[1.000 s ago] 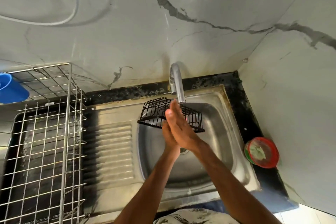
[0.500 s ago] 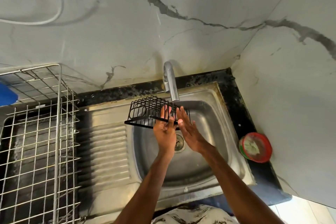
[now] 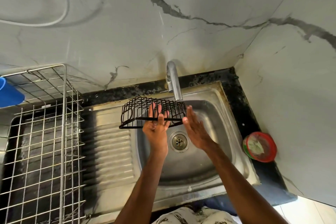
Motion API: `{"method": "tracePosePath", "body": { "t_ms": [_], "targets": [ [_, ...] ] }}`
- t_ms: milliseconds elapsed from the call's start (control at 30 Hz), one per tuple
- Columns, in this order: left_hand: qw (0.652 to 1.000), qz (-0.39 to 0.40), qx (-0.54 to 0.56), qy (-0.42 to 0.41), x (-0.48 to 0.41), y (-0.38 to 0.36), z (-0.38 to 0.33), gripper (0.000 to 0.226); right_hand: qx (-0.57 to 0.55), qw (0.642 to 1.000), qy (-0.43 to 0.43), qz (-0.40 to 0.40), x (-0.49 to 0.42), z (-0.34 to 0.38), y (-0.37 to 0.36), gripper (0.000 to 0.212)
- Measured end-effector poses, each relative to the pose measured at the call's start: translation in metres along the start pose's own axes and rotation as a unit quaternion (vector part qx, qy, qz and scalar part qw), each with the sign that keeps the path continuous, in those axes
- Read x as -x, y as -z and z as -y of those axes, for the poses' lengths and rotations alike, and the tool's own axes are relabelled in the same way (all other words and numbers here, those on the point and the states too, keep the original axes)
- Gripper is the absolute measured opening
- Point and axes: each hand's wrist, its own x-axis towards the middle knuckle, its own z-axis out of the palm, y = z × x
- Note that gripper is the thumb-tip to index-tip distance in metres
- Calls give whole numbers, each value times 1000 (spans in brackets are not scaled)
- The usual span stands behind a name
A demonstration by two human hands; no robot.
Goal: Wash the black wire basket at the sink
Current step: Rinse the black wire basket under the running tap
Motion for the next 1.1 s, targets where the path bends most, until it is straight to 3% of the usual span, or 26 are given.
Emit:
{"method": "tracePosePath", "body": {
  "t_ms": [100,233,333,433,533,700,800,900,1033,1100],
  "targets": [
    [1000,4,25,-4,1,-8,-4,62,19,1000,5,-8,-1,6,4,76],
    [1000,8,12,-10,-1,-2,5,29,-24,993,117,-6,-3,76,-2,92],
    [999,15,29,-9,1,3,0,29,-27,983,180,-11,2,76,-2,80],
    [999,-11,44,11,-3,0,-1,50,48,994,88,-47,-2,35,7,83],
    [999,-3,39,3,-3,-5,0,49,66,996,44,-42,0,27,8,101],
    [998,-6,53,15,-12,4,2,50,58,978,196,-32,15,49,-7,75],
    [999,0,33,31,-12,10,1,52,74,985,141,-66,12,5,7,65],
    [998,-1,8,58,-10,7,-3,48,102,982,141,-69,11,-23,11,71],
    [991,-55,16,118,-14,-6,-14,27,52,978,118,-166,1,-5,20,63],
    [987,-72,4,145,-15,-8,-16,22,80,972,126,-182,2,-2,28,59]
  ]
}}
